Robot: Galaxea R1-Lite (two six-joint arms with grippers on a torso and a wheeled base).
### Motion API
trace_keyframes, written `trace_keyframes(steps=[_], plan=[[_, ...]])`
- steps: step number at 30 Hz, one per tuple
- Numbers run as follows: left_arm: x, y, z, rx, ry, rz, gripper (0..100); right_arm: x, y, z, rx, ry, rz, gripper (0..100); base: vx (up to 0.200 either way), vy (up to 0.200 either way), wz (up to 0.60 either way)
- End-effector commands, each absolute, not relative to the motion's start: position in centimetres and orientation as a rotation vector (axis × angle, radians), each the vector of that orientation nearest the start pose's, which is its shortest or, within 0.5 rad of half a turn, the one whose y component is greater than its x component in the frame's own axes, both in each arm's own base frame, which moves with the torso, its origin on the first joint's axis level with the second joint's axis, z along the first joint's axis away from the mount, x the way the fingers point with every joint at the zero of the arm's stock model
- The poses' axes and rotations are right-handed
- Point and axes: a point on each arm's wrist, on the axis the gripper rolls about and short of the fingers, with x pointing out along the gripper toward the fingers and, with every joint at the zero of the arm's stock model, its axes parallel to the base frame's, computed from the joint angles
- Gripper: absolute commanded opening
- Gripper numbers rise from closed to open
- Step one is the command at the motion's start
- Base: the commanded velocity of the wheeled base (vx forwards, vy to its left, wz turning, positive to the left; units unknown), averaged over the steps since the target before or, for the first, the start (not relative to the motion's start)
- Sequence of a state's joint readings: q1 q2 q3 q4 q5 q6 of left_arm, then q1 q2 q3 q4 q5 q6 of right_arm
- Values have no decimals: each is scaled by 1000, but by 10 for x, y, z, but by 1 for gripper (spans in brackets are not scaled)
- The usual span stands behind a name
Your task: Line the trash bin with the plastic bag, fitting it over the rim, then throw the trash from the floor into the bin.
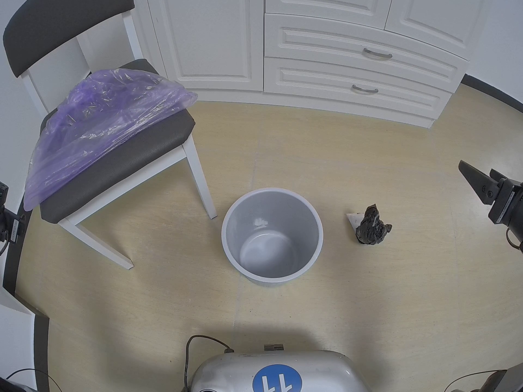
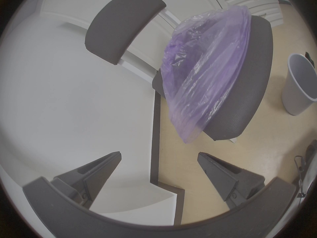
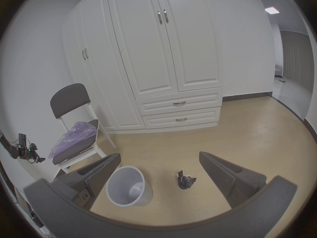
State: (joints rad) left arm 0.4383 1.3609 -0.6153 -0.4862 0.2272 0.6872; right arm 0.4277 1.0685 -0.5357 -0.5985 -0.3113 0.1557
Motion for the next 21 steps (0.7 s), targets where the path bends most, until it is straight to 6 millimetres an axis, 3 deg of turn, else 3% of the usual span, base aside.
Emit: trace_keyframes(steps=[1, 9, 21], plan=[[198, 100, 192, 621, 521, 533, 100, 134, 54, 248, 182, -61, 122, 100, 0, 0, 0], [185, 88, 188, 632, 494, 472, 100, 126, 57, 250, 129, -82, 159, 100, 0, 0, 0], [215, 104, 207, 646, 433, 514, 100, 101, 43, 267, 165, -187, 163, 100, 0, 0, 0]])
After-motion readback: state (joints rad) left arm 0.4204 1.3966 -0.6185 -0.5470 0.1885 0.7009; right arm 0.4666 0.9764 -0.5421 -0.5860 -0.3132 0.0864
